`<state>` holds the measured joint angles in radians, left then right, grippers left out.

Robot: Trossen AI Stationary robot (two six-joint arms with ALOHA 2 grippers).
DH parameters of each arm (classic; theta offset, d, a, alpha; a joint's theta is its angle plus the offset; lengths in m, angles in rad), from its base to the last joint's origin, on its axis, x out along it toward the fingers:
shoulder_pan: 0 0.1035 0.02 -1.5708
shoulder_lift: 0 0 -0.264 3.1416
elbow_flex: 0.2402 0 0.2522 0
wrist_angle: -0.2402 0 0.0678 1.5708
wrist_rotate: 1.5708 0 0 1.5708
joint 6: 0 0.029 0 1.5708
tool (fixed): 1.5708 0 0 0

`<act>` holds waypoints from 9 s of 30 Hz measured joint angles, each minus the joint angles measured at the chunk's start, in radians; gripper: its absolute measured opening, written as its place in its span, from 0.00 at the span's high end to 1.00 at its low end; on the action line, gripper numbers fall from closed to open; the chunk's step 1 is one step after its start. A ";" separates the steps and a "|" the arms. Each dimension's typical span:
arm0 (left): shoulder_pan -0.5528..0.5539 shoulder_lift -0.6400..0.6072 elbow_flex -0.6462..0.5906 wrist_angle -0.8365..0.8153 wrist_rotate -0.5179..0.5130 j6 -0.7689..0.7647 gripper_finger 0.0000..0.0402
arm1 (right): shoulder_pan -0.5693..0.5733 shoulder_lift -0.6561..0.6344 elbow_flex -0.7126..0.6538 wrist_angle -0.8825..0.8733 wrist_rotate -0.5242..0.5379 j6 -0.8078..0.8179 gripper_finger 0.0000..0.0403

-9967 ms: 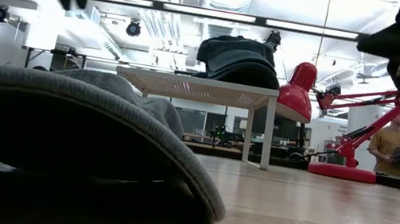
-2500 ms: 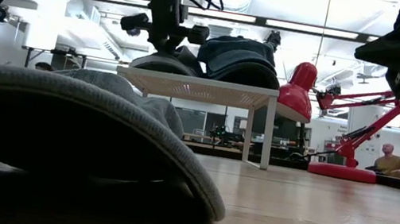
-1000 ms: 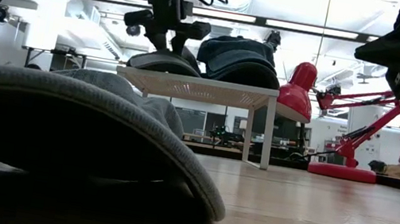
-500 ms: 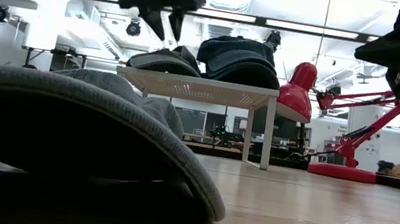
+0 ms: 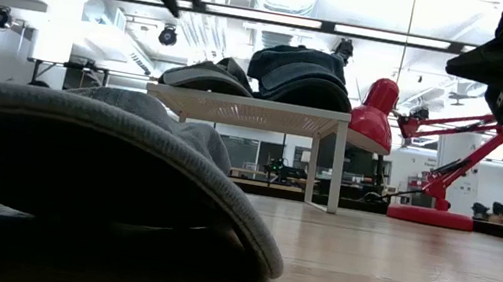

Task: Pick & Place hat
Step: Put the left gray cap on top of the other gray cap on the shelf

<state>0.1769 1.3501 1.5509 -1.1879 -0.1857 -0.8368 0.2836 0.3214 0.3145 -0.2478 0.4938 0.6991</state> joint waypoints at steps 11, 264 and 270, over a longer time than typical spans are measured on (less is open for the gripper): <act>-0.258 -0.026 0.000 -0.276 0.081 -0.391 0.53 | 0.000 0.000 0.000 0.000 0.000 0.000 0.93; 0.180 0.317 0.278 0.010 -0.373 -0.212 0.71 | 0.000 0.000 0.000 -0.005 -0.033 0.034 0.93; 0.180 0.307 0.278 0.013 -0.373 -0.206 0.62 | 0.000 0.000 0.000 -0.005 -0.033 0.034 0.93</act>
<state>0.3573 1.6573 1.8290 -1.1751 -0.5591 -1.0429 0.2836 0.3218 0.3145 -0.2527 0.4610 0.7330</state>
